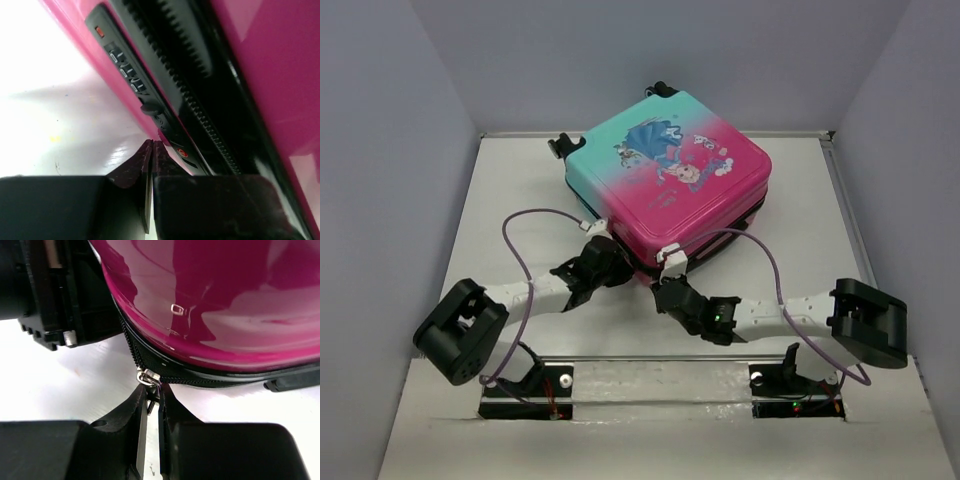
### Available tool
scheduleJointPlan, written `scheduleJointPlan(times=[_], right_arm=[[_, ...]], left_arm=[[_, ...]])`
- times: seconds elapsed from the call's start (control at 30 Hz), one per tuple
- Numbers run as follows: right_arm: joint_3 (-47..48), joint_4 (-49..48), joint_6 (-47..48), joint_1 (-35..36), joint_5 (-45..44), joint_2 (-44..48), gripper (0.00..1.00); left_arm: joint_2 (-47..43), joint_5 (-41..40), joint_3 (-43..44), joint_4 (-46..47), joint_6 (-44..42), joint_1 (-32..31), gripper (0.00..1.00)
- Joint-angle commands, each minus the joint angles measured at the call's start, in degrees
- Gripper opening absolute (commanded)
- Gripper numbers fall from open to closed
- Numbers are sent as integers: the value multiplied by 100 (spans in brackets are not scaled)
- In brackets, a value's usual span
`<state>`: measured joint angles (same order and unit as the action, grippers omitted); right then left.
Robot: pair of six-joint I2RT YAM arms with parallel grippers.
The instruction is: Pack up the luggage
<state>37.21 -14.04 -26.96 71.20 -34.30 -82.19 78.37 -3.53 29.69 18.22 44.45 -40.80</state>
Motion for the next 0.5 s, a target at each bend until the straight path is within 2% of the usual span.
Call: scheduleJointPlan(times=[0.0,0.03,0.07,0.1,0.17,0.2,0.3,0.33,0.4,0.47], right_arm=[[50,-116,-547,746,155,176,7],[-12,-125,-599,659,39,317,7],[-204,-125,-635,589,-6,475,7],[-301,-125,-670,449,64,789,7],[-460,-125,-670,395,143,1064,7],[-539,-116,-601,395,152,1222,7],[-557,-116,-565,342,327,1329,7],[-548,-107,-556,342,424,1276,7],[-548,-160,-565,342,521,1197,7],[-601,-247,-635,342,609,1109,7]], left_arm=[[-356,188,933,1177,-664,-175,18],[-540,-101,863,1010,-726,-122,22],[-951,-182,776,843,-762,-17,42],[-1181,-227,557,545,-736,114,52],[-1699,-245,275,289,-543,746,66],[-2250,-175,-22,227,-264,1018,75],[-2844,97,-122,269,282,2091,84],[-2775,577,174,279,362,2354,86],[-2223,958,667,261,459,3003,91],[-1356,1459,1449,261,626,3322,94]])
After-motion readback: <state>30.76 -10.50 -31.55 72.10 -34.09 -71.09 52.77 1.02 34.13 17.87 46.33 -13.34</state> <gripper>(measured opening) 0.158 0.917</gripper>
